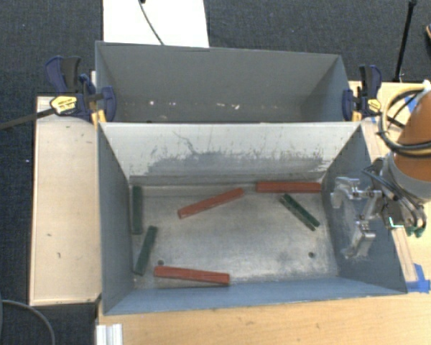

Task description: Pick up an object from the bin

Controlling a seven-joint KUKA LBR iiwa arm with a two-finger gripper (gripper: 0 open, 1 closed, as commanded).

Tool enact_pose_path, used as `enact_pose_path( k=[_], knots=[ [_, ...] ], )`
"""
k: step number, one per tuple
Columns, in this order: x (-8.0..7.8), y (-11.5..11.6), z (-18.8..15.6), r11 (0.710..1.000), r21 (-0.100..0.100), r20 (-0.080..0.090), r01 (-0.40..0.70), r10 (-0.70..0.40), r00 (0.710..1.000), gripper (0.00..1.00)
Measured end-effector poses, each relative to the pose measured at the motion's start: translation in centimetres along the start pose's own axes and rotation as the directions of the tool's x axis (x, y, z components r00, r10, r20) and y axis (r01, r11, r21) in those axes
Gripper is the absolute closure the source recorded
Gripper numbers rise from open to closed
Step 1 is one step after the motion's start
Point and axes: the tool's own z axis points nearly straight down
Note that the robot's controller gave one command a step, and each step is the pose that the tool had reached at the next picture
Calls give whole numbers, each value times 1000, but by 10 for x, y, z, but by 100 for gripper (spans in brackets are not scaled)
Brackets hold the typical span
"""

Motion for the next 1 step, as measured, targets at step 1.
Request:
enact_pose_path(
  k=[1],
  knots=[
    [-92,-14,141,995,1,5,100,-100,995,0]
  ],
)
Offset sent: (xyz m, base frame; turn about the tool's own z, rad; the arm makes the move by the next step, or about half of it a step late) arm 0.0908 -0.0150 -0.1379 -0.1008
